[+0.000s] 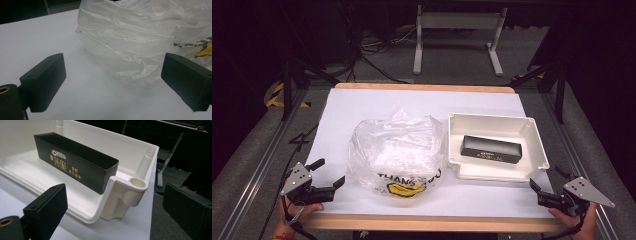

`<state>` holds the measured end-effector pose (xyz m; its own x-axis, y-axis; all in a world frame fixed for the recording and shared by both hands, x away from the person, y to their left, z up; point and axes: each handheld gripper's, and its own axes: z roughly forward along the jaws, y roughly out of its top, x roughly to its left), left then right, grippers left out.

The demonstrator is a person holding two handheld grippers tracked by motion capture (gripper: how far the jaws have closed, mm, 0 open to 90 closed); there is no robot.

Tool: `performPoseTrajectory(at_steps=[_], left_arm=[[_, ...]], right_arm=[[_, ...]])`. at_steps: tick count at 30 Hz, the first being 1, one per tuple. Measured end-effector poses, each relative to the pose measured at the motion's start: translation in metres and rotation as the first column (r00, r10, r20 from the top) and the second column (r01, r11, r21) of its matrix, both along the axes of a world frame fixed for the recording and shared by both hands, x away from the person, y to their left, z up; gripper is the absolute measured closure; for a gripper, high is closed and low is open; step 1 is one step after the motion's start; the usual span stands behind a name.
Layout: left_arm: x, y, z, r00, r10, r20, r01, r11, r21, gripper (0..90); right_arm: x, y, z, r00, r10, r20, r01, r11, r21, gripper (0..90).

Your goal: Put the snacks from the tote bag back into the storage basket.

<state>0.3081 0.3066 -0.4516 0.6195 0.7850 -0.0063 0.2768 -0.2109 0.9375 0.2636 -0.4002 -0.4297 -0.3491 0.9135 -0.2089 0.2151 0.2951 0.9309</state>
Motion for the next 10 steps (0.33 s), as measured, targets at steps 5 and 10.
performPoseTrajectory(at_steps=[5, 10], left_arm=[[-0.0006, -0.0005, 0.0011, 1.0000, 0.005, 0.003, -0.005, 1.0000, 0.000, 6.6], [0.0000, -0.0013, 0.0017, 0.9999, 0.013, 0.002, -0.013, 0.9999, 0.000, 6.5]], right_arm=[[0.0007, 0.0008, -0.0005, 1.0000, -0.002, 0.003, 0.002, 1.000, -0.005, 6.3], [-0.0002, 0.0003, -0.0004, 0.9999, -0.011, 0.005, 0.011, 1.000, -0.001, 6.3]])
